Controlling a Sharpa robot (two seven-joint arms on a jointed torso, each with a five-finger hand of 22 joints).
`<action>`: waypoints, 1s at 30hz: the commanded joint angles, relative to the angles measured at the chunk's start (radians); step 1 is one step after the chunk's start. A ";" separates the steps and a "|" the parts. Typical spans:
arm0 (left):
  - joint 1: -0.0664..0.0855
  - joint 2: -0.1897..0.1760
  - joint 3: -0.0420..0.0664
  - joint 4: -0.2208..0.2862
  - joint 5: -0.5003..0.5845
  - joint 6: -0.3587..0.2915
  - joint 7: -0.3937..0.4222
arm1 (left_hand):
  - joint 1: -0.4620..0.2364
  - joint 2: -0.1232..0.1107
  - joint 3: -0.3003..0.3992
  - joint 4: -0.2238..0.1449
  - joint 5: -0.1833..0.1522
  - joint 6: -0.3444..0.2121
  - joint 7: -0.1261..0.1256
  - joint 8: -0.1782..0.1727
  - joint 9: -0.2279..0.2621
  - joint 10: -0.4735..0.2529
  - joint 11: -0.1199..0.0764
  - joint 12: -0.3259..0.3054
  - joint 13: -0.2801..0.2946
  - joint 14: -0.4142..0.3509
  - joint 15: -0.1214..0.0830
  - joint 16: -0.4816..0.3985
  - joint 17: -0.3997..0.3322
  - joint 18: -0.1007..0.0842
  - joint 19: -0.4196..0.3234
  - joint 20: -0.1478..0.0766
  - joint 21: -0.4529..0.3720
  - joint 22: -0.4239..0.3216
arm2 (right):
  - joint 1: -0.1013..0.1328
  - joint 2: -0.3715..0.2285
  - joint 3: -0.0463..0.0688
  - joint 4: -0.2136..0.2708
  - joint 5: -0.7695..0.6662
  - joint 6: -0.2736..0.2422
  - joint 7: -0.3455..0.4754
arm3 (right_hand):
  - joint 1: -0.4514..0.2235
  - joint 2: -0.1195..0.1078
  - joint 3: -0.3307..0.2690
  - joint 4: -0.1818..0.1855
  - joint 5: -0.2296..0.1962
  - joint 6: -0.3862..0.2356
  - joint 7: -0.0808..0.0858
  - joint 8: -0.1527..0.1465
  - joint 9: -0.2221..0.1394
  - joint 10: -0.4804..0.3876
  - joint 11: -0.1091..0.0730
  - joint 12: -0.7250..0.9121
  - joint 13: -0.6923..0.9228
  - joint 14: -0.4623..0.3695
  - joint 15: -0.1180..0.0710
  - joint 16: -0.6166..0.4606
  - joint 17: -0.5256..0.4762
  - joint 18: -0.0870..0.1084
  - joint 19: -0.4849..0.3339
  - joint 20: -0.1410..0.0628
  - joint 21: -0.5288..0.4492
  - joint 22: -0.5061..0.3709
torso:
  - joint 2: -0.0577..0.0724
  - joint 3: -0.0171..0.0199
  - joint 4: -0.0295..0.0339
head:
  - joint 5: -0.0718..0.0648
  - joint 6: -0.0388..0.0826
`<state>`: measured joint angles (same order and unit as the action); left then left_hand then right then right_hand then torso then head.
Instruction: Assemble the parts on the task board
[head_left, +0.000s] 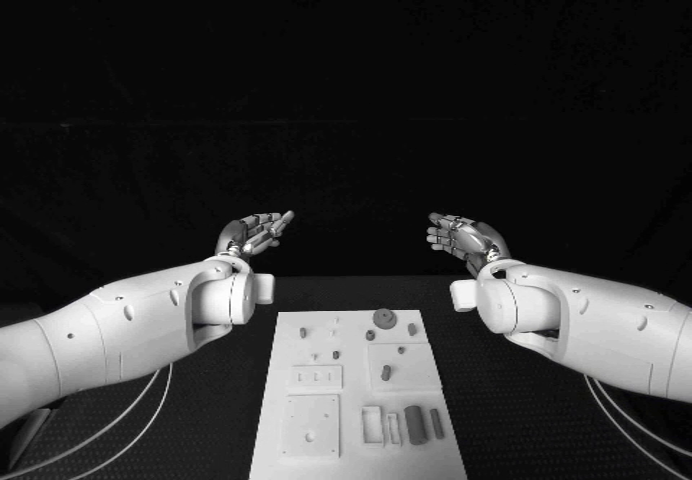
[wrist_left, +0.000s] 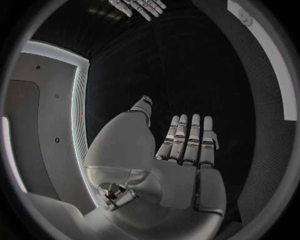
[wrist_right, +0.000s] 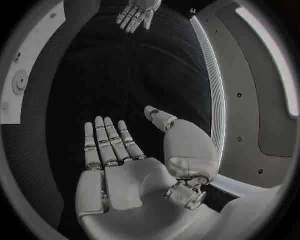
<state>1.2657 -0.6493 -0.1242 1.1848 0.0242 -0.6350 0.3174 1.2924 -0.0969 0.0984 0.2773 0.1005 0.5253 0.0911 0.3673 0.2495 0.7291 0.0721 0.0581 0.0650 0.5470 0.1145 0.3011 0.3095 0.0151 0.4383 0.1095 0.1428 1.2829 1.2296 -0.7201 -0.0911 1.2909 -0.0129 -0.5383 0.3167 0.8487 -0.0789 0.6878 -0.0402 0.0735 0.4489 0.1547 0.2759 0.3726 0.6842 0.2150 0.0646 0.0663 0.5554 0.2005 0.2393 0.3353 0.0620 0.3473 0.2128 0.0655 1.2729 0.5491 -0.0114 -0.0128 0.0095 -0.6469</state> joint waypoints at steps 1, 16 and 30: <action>0.035 0.023 -0.014 -0.067 0.023 0.135 -0.144 | 0.050 -0.003 0.004 0.015 0.008 0.026 0.005 0.017 0.010 0.031 0.000 0.008 0.003 0.024 0.005 0.013 0.012 -0.015 0.023 0.002 0.008 0.050 | 0.031 0.012 -0.012 -0.055 -0.041 0.228 -0.157 | 0.048 0.011 -0.023 -0.050 0.054 0.025 0.069 0.027 0.021 0.046 0.009 0.006 0.004 0.030 0.009 0.026 0.020 0.031 0.033 0.009 0.004 0.051 | 0.000 -0.0004 -0.0004 | 0.000 0.000; 0.095 0.040 -0.056 -0.150 -0.007 0.240 -0.202 | 0.110 0.016 0.001 0.011 0.030 0.146 0.054 0.075 0.047 0.206 0.044 0.070 0.025 0.187 0.025 0.102 0.058 -0.005 0.184 -0.068 0.091 0.048 | 0.087 0.074 -0.047 -0.246 -0.584 0.306 -0.226 | 0.183 -0.041 -0.052 -0.161 0.044 0.180 0.059 0.103 0.039 0.253 -0.007 0.058 0.019 0.208 0.003 0.123 0.060 0.122 0.222 0.010 0.025 0.011 | 0.004 -0.0024 0.0112 | -0.005 0.010; 0.095 -0.015 -0.056 -0.056 -0.090 0.258 -0.199 | 0.327 0.024 -0.058 0.002 0.049 0.296 0.034 0.105 0.073 0.412 0.013 0.129 0.053 0.421 -0.040 0.209 0.163 0.020 0.338 -0.130 0.214 0.048 | 0.080 0.090 -0.047 -0.248 -0.954 0.287 -0.242 | 0.255 -0.067 -0.009 -0.198 0.008 0.364 0.019 0.132 0.051 0.448 -0.075 0.073 0.048 0.525 -0.138 0.257 0.189 0.200 0.555 -0.035 0.172 0.029 | 0.028 -0.0002 0.0182 | -0.009 0.017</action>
<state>1.3603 -0.6619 -0.1813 1.1190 -0.0190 -0.4069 0.1148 1.6172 -0.0736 0.0436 0.2795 0.1437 0.8208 0.1247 0.4734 0.3232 1.1410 0.0841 0.1839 0.1173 0.9636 0.0753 0.5073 0.4711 0.0308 0.7707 -0.0231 0.3563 1.3078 1.3110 -0.6328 -0.1380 1.0382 -0.7868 -0.2482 0.0788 1.0712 -0.1354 0.6600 -0.2198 0.0983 0.7472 0.1846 0.3977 0.4184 1.0607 0.1624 0.1383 0.1054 0.9372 0.1274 0.4373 0.4619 0.2325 0.7496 0.2117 0.1659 1.2907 0.5666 -0.0122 0.0022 0.0033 -0.6330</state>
